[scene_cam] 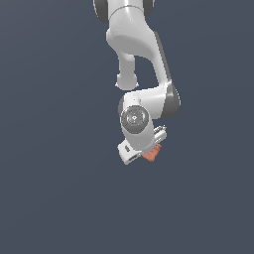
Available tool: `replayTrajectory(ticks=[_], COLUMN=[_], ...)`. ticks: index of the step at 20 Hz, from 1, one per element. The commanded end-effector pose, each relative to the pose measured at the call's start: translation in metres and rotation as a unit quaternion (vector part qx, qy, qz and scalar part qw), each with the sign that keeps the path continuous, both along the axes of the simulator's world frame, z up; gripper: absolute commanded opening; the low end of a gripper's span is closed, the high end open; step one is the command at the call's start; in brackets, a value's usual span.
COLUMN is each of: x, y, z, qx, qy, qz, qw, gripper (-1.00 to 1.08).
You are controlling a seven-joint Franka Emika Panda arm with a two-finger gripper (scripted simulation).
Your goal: Pick up the object and move it to a goal position.
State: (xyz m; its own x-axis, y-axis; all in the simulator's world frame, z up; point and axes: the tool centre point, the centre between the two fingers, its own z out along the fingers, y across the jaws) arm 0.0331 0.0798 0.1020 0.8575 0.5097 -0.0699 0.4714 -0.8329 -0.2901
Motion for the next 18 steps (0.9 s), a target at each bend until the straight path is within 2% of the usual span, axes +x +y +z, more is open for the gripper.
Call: replayTrajectory(ticks=[1, 11, 18], x=[0.004, 0.015, 0.018], y=[0.004, 0.014, 0.017], z=[-0.007, -0.033, -0.042], qx=[0.02, 0.101, 0.137], qy=[0.004, 0.009, 0.006], qz=[0.028, 0.124, 0.159], qw=[0.9994, 0.9872, 0.9777], gripper=[0.28, 0.28, 0.28])
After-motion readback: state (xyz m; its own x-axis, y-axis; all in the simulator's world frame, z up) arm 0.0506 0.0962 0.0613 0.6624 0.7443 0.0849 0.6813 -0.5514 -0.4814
